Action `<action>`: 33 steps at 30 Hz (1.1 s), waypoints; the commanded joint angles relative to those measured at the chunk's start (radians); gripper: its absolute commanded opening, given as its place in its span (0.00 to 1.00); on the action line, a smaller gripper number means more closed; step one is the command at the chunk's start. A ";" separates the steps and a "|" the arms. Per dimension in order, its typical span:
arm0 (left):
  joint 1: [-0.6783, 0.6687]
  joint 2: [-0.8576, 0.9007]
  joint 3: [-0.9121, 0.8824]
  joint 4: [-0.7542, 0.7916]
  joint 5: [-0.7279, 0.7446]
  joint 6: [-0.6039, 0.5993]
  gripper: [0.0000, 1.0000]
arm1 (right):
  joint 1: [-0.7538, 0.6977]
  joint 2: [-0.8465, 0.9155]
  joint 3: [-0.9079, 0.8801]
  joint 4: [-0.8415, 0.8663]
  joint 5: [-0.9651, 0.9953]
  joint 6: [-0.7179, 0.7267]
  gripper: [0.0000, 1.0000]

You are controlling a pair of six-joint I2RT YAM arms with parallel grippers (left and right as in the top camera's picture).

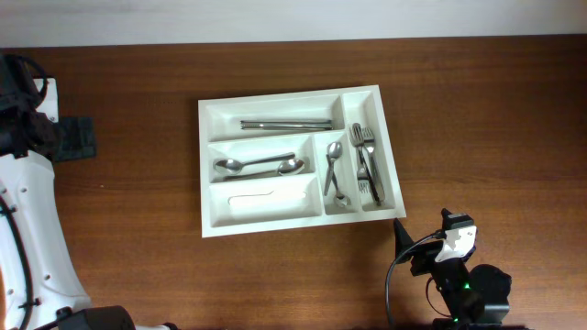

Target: Pack container

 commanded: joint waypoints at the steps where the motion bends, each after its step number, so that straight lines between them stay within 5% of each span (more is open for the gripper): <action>1: 0.003 -0.023 -0.002 0.002 0.003 -0.013 0.99 | 0.008 -0.012 -0.008 0.004 -0.013 -0.003 0.99; 14: -0.285 -0.454 -0.106 0.061 -0.045 0.037 0.99 | 0.008 -0.012 -0.008 0.004 -0.013 -0.003 0.99; 25: -0.296 -0.988 -0.799 0.809 0.150 0.036 0.99 | 0.008 -0.012 -0.008 0.004 -0.013 -0.003 0.99; 33: -0.322 -1.291 -1.184 0.890 0.169 0.035 0.99 | 0.008 -0.012 -0.008 0.004 -0.013 -0.003 0.99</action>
